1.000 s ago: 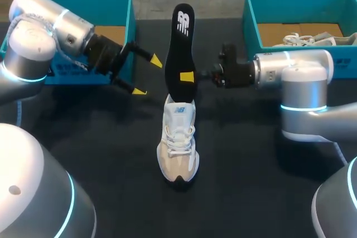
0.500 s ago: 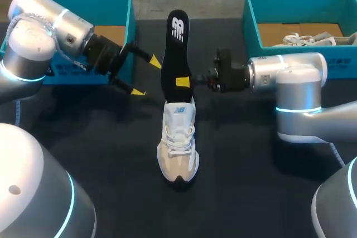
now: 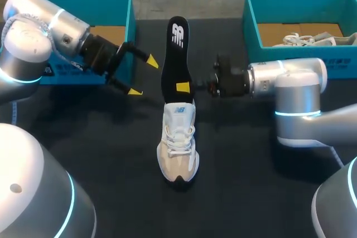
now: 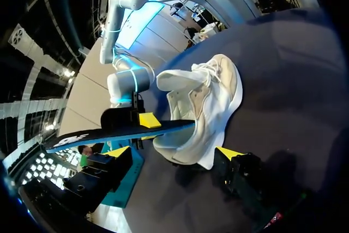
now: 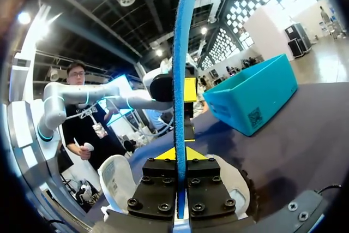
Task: Take the shoe out of the shoebox, open the shoe tongue, remove and reinsert the insole, then place the shoe into the shoebox
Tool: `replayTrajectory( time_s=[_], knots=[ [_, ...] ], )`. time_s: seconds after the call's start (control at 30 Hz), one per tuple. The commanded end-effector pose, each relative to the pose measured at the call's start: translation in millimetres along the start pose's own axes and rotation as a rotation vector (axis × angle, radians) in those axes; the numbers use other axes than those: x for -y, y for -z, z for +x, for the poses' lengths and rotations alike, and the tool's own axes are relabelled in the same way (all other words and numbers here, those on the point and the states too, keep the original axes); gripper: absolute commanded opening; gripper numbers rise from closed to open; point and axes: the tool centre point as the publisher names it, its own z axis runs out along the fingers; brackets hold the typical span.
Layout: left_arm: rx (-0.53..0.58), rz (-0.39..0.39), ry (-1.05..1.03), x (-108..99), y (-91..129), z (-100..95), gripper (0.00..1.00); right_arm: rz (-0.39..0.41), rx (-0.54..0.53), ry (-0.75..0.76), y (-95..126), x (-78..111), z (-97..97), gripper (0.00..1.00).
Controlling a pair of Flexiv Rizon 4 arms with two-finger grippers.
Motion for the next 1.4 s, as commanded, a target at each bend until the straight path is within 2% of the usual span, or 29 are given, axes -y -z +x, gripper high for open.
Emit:
replayTrajectory(
  time_s=[0.03,0.63,1.4],
  knots=[
    [-0.003,-0.005,0.001,1,0,0.6,1.00,-0.001,0.004,-0.006,-1,4.5,-0.2,0.00],
    [-0.003,-0.010,-0.020,8,-2,-3.8,1.00,0.003,0.004,-0.065,-2,15.5,-2.8,0.00],
    [-0.009,0.003,-0.065,11,-7,-19.3,1.00,0.010,0.015,-0.132,3,33.8,-3.4,0.00]
  ],
)
